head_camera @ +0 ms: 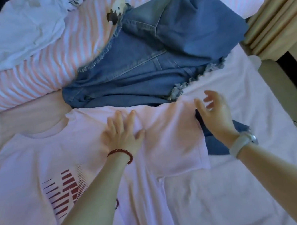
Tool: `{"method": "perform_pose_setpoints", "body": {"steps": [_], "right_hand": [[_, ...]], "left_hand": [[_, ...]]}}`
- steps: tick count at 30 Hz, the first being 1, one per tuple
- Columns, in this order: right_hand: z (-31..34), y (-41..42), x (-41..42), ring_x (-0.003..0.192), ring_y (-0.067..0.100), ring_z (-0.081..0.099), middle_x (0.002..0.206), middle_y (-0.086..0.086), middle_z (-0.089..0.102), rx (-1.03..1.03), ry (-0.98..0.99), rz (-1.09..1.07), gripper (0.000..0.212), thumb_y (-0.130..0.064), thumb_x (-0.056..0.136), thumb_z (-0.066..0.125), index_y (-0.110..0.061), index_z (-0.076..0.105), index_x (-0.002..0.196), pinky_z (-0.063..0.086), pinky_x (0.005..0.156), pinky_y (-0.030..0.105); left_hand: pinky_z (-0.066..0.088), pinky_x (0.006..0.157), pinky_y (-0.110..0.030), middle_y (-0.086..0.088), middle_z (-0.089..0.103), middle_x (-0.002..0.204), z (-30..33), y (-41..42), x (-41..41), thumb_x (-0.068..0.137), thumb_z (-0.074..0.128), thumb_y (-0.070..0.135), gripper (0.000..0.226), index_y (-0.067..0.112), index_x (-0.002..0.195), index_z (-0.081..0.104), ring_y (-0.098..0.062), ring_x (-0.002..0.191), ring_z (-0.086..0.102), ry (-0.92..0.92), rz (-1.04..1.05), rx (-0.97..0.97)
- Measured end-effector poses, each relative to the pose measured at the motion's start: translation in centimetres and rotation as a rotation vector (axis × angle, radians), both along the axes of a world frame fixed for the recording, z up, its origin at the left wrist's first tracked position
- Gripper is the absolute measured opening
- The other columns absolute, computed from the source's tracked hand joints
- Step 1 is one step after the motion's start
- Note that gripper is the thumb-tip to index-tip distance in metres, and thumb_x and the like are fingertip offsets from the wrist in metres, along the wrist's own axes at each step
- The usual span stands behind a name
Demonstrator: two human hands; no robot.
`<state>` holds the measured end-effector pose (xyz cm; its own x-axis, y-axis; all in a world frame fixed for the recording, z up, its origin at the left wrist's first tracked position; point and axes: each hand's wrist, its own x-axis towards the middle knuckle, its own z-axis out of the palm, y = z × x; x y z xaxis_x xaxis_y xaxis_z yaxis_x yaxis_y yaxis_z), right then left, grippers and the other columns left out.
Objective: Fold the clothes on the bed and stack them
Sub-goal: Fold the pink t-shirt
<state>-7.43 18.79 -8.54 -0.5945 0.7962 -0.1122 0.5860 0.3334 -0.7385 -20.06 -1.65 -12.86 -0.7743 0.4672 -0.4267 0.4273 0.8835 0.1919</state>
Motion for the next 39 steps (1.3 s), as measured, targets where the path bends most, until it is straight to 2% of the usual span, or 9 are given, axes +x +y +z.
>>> {"method": "perform_pose_setpoints", "body": {"steps": [5,9,15,19,23,26,30,35,39], "right_hand": [[-0.1,-3.9,4.9,0.077,0.021,0.057,0.071,-0.002,0.058,-0.205,-0.055,-0.169,0.022,-0.033,0.088,0.058,-0.012,0.051,0.090,0.037,0.066,0.028],[-1.5,-6.6,6.5,0.089,0.022,0.050,0.092,-0.001,0.057,-0.251,-0.276,-0.067,0.044,-0.044,0.084,0.060,-0.012,0.043,0.108,0.039,0.068,0.034],[-2.1,-6.6,7.1,0.091,0.029,0.053,0.093,0.007,0.059,-0.359,-0.238,-0.042,0.022,-0.023,0.091,0.051,-0.007,0.049,0.105,0.043,0.074,0.038],[-1.9,-6.4,8.1,0.074,0.026,0.049,0.078,0.001,0.054,-0.340,-0.169,-0.026,0.008,-0.016,0.095,0.042,-0.010,0.043,0.091,0.032,0.060,0.033],[-2.3,-6.5,8.7,0.073,0.031,0.047,0.079,0.004,0.053,-0.295,-0.154,-0.059,0.007,-0.015,0.098,0.036,-0.010,0.041,0.096,0.033,0.060,0.036],[-2.0,-6.8,9.2,0.071,0.037,0.051,0.072,0.007,0.054,-0.266,-0.096,-0.110,0.007,-0.018,0.098,0.037,-0.014,0.040,0.093,0.041,0.062,0.042],[0.3,-7.6,8.9,0.055,0.020,0.042,0.057,-0.010,0.044,-0.122,0.066,-0.103,0.010,-0.020,0.095,0.049,-0.014,0.048,0.086,0.036,0.054,0.035],[4.3,-12.2,6.6,0.060,0.019,0.046,0.056,-0.009,0.049,0.039,0.186,0.110,0.022,-0.030,0.088,0.050,-0.011,0.061,0.090,0.033,0.049,0.027],[5.0,-18.2,3.5,0.055,0.018,0.060,0.081,-0.002,0.067,0.132,0.175,0.340,0.026,-0.034,0.085,0.044,-0.025,0.056,0.106,0.045,0.042,0.024]], "left_hand": [[0.010,0.112,-0.056,-0.009,0.007,0.157,1.4,0.8,3.1,0.090,0.036,0.044,0.062,0.026,0.147,0.024,-0.035,0.144,0.004,0.096,-0.009,0.214],[0.037,0.096,-0.059,-0.013,0.047,0.139,2.2,3.4,3.9,0.082,0.040,0.032,0.052,0.015,0.129,0.053,-0.031,0.131,0.033,0.266,-0.318,0.372],[0.018,0.101,-0.038,0.009,0.039,0.142,3.6,10.4,1.1,0.088,0.052,0.034,0.067,0.028,0.147,0.020,-0.019,0.136,0.018,0.011,-0.449,0.196],[0.015,0.084,-0.032,0.011,0.053,0.103,4.7,12.5,0.1,0.084,0.058,0.041,0.041,0.030,0.123,0.054,-0.019,0.119,0.031,-0.067,-0.406,0.167],[0.015,0.077,-0.030,0.003,0.056,0.100,5.6,13.4,-0.4,0.087,0.057,0.030,0.016,0.021,0.093,0.068,-0.021,0.110,0.039,-0.019,-0.459,0.201],[0.028,0.079,-0.031,-0.005,0.054,0.100,6.5,13.2,-0.1,0.086,0.051,0.011,0.025,0.021,0.095,0.072,-0.027,0.103,0.046,0.074,-0.443,0.322],[0.031,0.064,-0.027,0.004,0.047,0.080,8.1,11.1,0.2,0.086,0.050,0.010,0.030,0.026,0.095,0.073,-0.021,0.082,0.050,0.112,-0.270,0.397],[0.036,0.048,-0.017,0.005,0.061,0.063,11.0,5.2,-1.9,0.079,0.055,0.011,0.021,0.018,0.089,0.072,-0.007,0.048,0.043,-0.529,0.224,0.687],[0.048,0.054,-0.021,-0.009,0.066,0.077,10.9,-1.2,-5.9,0.080,0.044,0.030,0.035,0.003,0.090,0.064,-0.019,0.057,0.058,-1.000,0.632,0.731]]}}
